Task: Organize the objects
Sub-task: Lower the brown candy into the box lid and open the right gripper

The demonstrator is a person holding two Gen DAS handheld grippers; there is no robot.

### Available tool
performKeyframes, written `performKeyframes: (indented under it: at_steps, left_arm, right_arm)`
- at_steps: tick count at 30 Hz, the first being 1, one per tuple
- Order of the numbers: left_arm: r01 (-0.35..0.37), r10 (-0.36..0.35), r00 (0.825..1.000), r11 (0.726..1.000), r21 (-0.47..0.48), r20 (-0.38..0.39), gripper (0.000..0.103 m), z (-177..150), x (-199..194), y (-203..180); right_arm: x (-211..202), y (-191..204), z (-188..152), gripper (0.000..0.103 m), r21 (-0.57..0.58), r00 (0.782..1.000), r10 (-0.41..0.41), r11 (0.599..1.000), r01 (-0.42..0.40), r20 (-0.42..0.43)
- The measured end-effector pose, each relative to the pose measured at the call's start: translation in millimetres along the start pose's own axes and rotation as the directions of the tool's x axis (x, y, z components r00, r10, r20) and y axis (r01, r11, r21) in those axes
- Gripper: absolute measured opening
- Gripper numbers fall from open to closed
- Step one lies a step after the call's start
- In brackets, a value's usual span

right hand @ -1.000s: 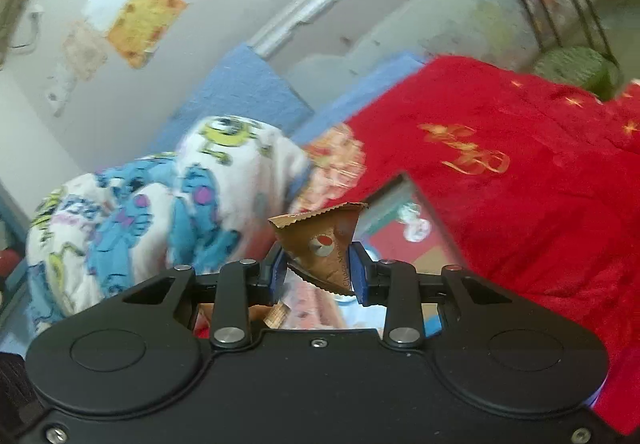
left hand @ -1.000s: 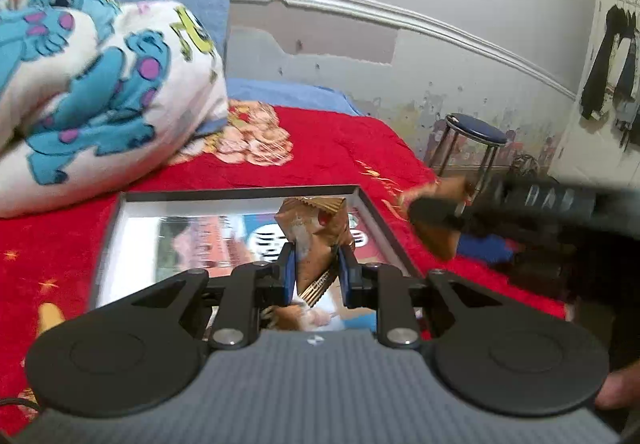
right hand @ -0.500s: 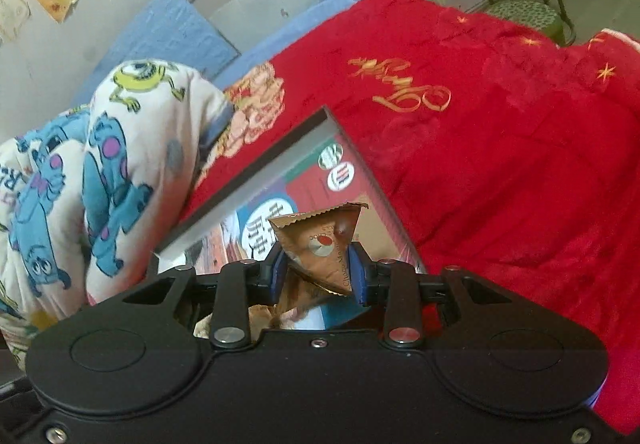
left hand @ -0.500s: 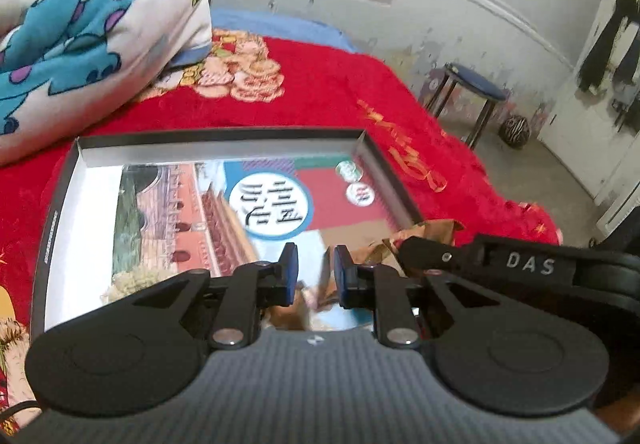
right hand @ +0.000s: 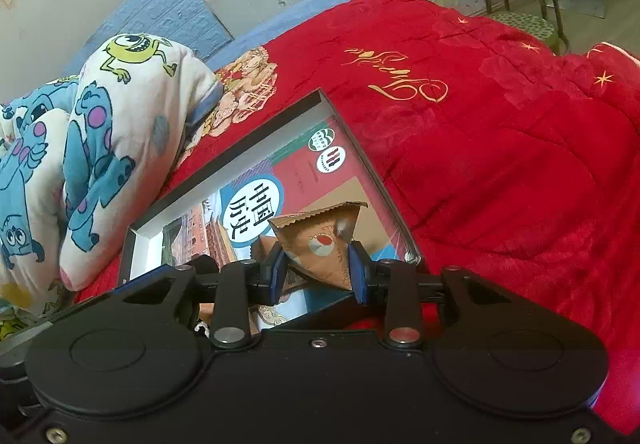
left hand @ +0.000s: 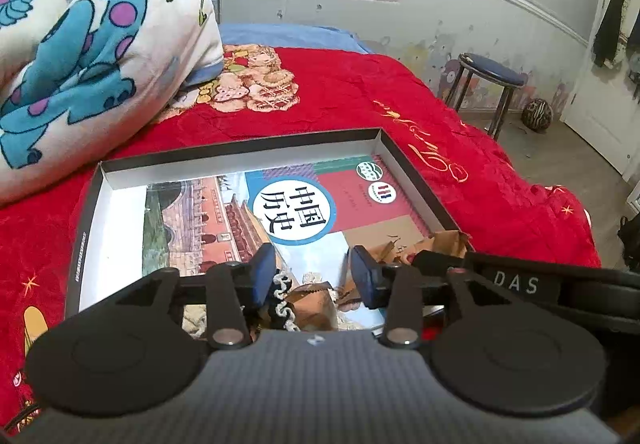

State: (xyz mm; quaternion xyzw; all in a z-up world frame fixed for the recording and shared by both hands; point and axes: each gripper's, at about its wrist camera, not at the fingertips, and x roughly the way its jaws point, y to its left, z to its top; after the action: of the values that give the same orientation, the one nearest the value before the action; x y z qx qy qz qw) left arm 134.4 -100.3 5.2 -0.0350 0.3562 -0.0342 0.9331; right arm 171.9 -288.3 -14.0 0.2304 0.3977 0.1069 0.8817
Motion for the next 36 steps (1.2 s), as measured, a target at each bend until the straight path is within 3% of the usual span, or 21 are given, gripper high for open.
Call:
performKeyframes:
  at_steps: [12,23,31,36]
  left_arm:
    - [-0.09,0.089,0.995,0.996,0.024,0.045,0.072,-1,-3,15]
    - [-0.096,0.099,0.99,0.995,-0.039,0.103,0.082,4,-11,39]
    - [-0.15,0.147,0.971,0.989,0.002,0.191,0.084,6,-24,42]
    - [-0.126,0.127,0.968,0.992,-0.017,0.217,0.086,10,-39,43]
  right_arm:
    - [3,-5,-1,0.033,0.01,1.0,-0.002,1.0,0.002,-0.008]
    - [5,3,-5,0.034,-0.029,0.999,-0.031,0.999,0.031,0.009]
    - [-1,7,-9,0.06,-0.017,0.999,0.018,1.0,-0.017,0.033]
    - [-17,12,-11,0.075,-0.001,0.993,0.054,0.999,-0.055,0.103]
